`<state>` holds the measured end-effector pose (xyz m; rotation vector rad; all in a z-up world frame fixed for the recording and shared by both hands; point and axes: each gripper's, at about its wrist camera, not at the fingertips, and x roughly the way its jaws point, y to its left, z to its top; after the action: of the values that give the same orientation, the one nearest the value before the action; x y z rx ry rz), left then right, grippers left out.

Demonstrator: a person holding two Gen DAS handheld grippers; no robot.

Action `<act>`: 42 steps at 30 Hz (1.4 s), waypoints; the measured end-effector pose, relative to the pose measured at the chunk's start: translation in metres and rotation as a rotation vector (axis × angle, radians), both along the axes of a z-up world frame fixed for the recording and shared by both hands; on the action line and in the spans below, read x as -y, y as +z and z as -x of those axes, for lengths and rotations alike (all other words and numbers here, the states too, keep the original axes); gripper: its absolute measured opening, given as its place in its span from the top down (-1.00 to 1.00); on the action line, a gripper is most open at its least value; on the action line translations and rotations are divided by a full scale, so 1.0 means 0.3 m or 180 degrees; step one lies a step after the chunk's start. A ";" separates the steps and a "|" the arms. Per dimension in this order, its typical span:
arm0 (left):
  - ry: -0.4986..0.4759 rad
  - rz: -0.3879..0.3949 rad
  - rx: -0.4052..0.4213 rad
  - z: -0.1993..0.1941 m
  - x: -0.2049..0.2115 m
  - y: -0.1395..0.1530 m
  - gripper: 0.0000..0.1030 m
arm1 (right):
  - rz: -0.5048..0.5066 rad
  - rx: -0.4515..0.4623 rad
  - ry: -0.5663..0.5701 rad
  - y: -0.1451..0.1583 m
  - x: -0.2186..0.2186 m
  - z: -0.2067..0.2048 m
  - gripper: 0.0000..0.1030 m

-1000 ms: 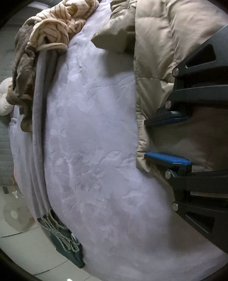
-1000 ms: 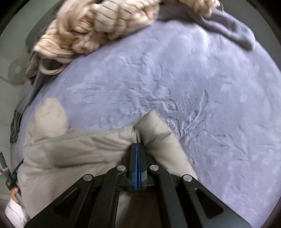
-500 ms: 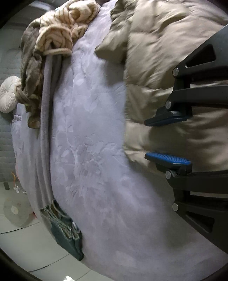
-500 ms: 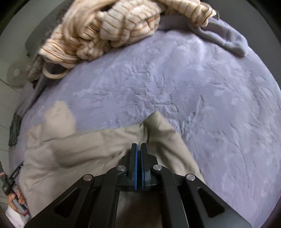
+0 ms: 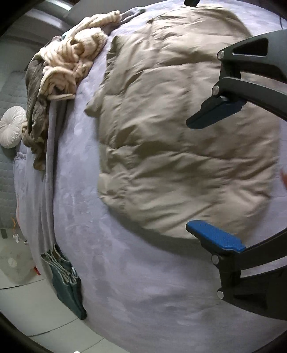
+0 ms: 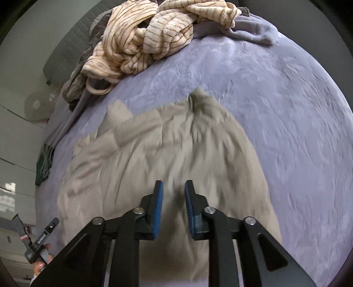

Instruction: Fold large clothes

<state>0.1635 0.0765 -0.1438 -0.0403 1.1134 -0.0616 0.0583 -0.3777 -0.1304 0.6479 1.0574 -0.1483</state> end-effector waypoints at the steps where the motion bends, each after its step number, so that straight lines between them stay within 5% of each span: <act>1: 0.0040 -0.0004 0.0041 0.026 -0.003 0.007 -1.00 | -0.0030 -0.0001 -0.0010 0.003 -0.010 0.025 0.35; 14: 0.0311 0.0443 -0.0607 0.203 -0.077 -0.104 -1.00 | -0.0407 -0.0026 -0.0170 -0.044 -0.074 0.293 -0.29; 21: 0.0415 0.0646 -0.0644 0.244 -0.099 -0.132 -1.00 | -0.0667 -0.0132 -0.0336 -0.130 -0.069 0.319 -0.36; 25: 0.0437 0.0759 -0.0695 0.236 -0.119 -0.155 -1.00 | -0.0866 -0.0067 -0.0404 -0.166 -0.067 0.322 -0.59; 33: 0.0577 0.1382 -0.0720 0.229 -0.179 -0.201 -1.00 | -0.1424 0.0038 -0.0674 -0.257 -0.043 0.301 -0.61; 35: 0.0584 0.1490 -0.0714 0.228 -0.189 -0.205 -1.00 | -0.1505 0.0048 -0.0699 -0.268 -0.041 0.288 -0.99; 42: 0.0669 0.2021 -0.0827 0.214 -0.226 -0.282 -1.00 | -0.1847 0.0227 -0.0758 -0.279 -0.036 0.248 -0.99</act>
<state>0.0994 0.1443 -0.2282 -0.7492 1.3052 -0.2248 -0.0162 -0.3670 -0.2140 1.2955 0.9522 -0.0204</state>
